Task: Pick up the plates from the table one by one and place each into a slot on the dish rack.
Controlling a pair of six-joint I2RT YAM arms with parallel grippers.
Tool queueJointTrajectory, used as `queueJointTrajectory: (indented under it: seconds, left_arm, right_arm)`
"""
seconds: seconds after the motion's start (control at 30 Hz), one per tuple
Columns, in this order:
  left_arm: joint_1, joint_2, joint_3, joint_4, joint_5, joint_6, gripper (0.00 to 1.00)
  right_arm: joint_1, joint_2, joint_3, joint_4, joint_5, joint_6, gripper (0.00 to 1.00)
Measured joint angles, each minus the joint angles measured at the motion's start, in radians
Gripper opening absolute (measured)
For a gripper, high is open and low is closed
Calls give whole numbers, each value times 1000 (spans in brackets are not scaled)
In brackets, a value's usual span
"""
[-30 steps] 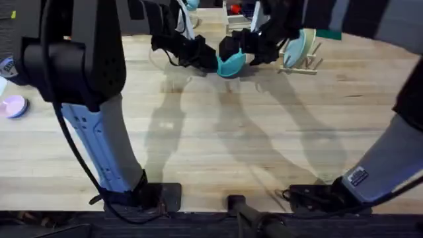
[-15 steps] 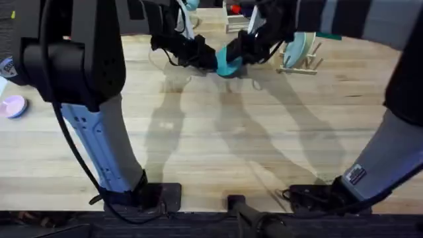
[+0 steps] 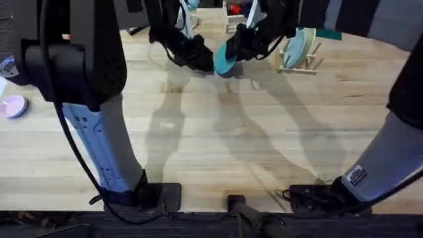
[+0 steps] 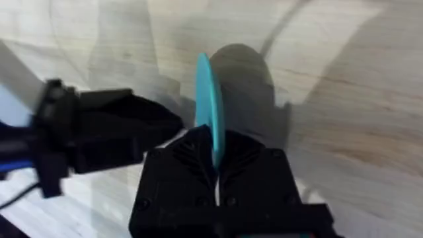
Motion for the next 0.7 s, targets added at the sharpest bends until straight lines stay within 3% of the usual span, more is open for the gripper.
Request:
queueJointTrajectory:
  seconds: [0.2,0.37,0.7]
  left_arm:
    - [0,-28,165,-173,-104,76,39]
    - [0,-136,260,-285,-174,121,39]
    - [0,-397,282,-435,-314,144,40]
  right_arm:
    - [-4,-45,-3,-81,31,-54,30]
    - [-25,-124,-13,-166,54,-121,30]
    - [-106,-390,-14,-343,117,-240,30]
